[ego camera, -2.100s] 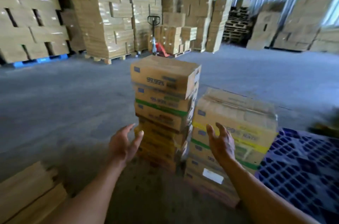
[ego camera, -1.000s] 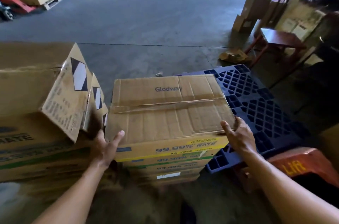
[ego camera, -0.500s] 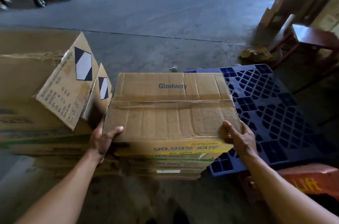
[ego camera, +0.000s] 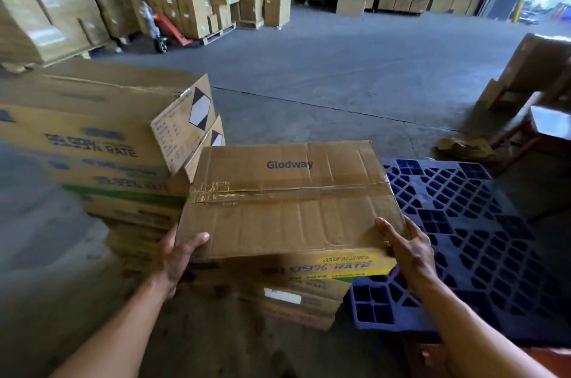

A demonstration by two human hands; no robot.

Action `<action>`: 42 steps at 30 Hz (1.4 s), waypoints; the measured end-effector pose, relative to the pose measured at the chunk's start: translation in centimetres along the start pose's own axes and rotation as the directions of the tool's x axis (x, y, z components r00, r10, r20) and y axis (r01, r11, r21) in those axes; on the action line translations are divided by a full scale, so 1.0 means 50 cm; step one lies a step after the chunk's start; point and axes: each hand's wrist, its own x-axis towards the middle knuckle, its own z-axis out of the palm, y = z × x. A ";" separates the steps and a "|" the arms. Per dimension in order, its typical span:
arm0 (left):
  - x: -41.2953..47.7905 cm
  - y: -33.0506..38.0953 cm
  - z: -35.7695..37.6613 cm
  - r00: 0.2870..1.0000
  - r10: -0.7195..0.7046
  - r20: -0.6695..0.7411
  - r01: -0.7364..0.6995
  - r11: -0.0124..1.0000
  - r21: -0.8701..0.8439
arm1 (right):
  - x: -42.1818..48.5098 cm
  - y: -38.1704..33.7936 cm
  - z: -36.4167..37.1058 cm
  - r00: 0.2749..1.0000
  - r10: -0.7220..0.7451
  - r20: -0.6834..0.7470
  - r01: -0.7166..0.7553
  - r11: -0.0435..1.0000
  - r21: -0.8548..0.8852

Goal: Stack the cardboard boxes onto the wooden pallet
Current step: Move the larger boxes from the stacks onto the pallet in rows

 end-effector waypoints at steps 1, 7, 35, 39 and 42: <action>-0.032 -0.009 -0.016 1.000 0.006 -0.024 -0.006 1.000 -0.013 | -0.020 0.001 -0.006 1.000 -0.018 0.013 0.018 1.000 -0.005; -0.292 -0.072 -0.159 0.992 0.027 -0.126 -0.030 0.999 -0.027 | -0.189 0.028 -0.017 0.988 -0.106 0.117 0.115 0.991 -0.074; -1.111 -0.330 -0.583 0.472 -0.210 -0.856 -0.030 0.967 -0.254 | -0.721 -0.039 0.518 0.403 -0.143 0.904 0.545 0.831 -0.112; -1.103 -0.376 -0.610 0.488 -0.354 -0.798 0.015 0.917 -0.398 | -0.748 -0.012 0.561 0.378 -0.148 0.914 0.579 0.808 -0.108; -1.089 -0.417 -0.665 0.540 -0.426 -0.726 0.034 0.873 -0.487 | -0.774 0.011 0.612 0.330 -0.080 0.941 0.564 0.816 -0.129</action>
